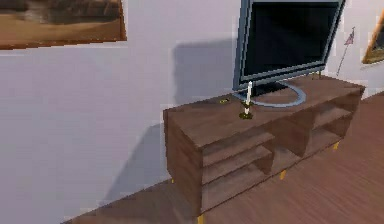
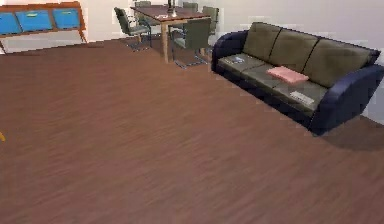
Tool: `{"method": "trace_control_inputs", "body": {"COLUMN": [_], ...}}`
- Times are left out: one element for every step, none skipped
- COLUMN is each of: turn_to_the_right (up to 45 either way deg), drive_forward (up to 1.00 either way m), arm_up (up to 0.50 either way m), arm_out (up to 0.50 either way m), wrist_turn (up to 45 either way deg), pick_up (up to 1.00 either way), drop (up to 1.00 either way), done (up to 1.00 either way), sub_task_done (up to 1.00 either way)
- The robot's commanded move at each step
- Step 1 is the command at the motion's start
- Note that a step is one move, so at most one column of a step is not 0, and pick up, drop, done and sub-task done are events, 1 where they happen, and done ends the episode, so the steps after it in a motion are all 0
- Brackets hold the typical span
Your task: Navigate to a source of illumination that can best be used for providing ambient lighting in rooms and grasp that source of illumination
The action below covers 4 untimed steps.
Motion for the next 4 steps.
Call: {"method": "trace_control_inputs", "body": {"turn_to_the_right": [0.0, -45.0, -18.0, 0.0], "drive_forward": [0.5, 0.0, 0.0, 0.0], "arm_up": [0.0, 0.0, 0.0, 0.5], "arm_out": [0.0, 0.0, 0.0, 0.0], "wrist_turn": [0.0, 0.0, 0.0, 0.0], "pick_up": [0.0, 0.0, 0.0, 0.0], "drop": [0.0, 0.0, 0.0, 0.0], "done": [0.0, 0.0, 0.0, 0.0], "sub_task_done": [0.0, 0.0, 0.0, 0.0]}}
